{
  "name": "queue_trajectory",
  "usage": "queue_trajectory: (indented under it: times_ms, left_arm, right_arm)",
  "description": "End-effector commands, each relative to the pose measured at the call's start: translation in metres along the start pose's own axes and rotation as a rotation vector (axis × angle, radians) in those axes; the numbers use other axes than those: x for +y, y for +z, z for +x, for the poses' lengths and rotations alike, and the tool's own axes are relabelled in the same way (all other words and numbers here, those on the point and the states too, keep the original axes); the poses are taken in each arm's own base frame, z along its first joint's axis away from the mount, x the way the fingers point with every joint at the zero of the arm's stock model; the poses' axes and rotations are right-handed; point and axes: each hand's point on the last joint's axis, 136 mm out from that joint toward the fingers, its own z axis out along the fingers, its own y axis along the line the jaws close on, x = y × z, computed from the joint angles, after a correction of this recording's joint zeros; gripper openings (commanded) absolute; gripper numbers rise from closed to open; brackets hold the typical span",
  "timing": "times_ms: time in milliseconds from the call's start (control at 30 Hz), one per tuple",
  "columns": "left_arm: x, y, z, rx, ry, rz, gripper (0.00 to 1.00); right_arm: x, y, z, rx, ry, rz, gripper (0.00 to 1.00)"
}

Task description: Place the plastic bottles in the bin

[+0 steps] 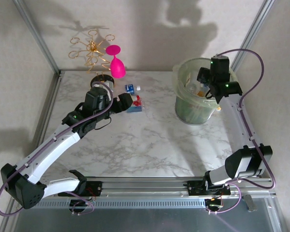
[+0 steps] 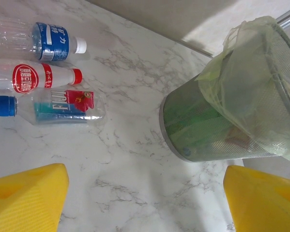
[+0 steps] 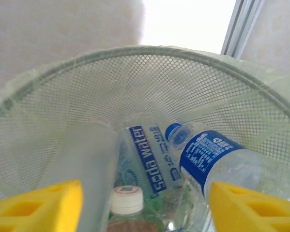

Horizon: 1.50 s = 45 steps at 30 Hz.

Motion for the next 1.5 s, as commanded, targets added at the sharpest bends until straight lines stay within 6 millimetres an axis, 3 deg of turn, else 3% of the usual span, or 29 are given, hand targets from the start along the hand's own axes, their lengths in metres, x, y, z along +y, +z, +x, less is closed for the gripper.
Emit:
queue_trajectory:
  times_ms: [0,133,367,467,600,767,900,1167,1333,1467]
  left_arm:
    - [0.003,-0.006,-0.004,-0.017,0.013,-0.009,0.83]
    - [0.004,-0.003,-0.002,-0.007,0.011,-0.008,0.83]
    - [0.025,0.006,-0.003,0.008,-0.099,-0.034,0.83]
    - [0.045,0.006,-0.007,0.001,-0.169,-0.07,0.84]
    - [0.089,0.007,-0.005,0.001,-0.304,-0.17,0.85]
    - [0.139,0.006,0.006,0.021,-0.475,-0.252,0.85]
    - [0.159,0.0,0.006,0.0,-0.542,-0.272,0.85]
    - [0.161,-0.01,-0.002,-0.038,-0.532,-0.26,0.84]
    - [0.16,-0.015,-0.002,-0.037,-0.505,-0.26,0.84]
    - [0.162,-0.014,0.005,-0.031,-0.513,-0.25,0.84]
  right_arm:
    - [0.009,-0.031,-0.026,-0.079,0.035,-0.074,0.59]
    - [0.034,-0.046,-0.022,-0.058,-0.02,-0.18,0.53]
    - [0.149,-0.109,-0.005,-0.075,-0.226,-0.509,0.5]
    - [0.186,-0.12,0.015,-0.033,-0.302,-0.603,0.51]
    - [0.222,-0.119,0.051,0.007,-0.428,-0.619,0.56]
    - [0.259,-0.1,0.103,0.086,-0.599,-0.622,0.67]
    - [0.286,-0.07,0.139,0.174,-0.641,-0.651,0.8]
    - [0.337,-0.003,0.188,0.303,-0.615,-0.744,0.86]
    - [0.352,0.04,0.207,0.362,-0.602,-0.718,0.97]
    - [0.362,0.064,0.22,0.398,-0.584,-0.718,0.98]
